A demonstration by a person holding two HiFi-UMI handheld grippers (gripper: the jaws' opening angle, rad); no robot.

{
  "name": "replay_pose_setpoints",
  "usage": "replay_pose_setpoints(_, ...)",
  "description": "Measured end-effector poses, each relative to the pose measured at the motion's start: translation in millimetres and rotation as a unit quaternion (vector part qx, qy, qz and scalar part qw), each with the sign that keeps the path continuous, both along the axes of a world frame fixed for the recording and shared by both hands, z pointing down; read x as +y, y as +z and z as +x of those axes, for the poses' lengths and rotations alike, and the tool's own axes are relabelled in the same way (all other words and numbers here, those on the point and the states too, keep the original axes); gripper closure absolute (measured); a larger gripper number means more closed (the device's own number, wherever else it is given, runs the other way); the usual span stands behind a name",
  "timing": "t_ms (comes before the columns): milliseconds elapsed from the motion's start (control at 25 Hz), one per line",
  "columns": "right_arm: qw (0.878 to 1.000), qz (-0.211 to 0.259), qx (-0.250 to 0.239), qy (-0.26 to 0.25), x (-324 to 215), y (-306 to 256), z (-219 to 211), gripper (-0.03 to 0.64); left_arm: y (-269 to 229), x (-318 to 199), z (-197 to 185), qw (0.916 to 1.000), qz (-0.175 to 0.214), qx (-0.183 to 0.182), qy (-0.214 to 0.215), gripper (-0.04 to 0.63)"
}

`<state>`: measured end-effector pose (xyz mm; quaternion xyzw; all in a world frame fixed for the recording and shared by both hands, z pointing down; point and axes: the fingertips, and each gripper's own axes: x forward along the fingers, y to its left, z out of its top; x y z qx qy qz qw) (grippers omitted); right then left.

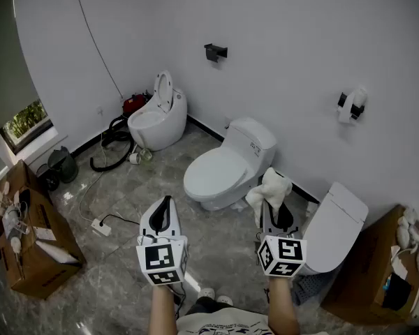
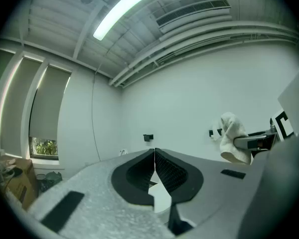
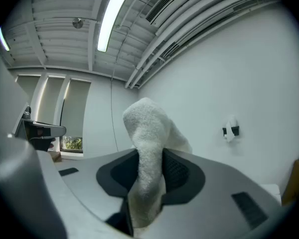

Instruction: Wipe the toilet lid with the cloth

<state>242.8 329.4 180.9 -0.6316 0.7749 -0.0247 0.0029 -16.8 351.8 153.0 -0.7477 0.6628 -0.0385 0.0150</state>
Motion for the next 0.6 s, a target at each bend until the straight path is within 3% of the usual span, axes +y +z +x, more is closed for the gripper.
replay_pose_setpoints(600, 1.0, -0.007, -0.005, -0.003, -13, 7, -22, 0.505, 3, -14, -27, 1.0, 0.001, 0.004, 0.001, 0.586)
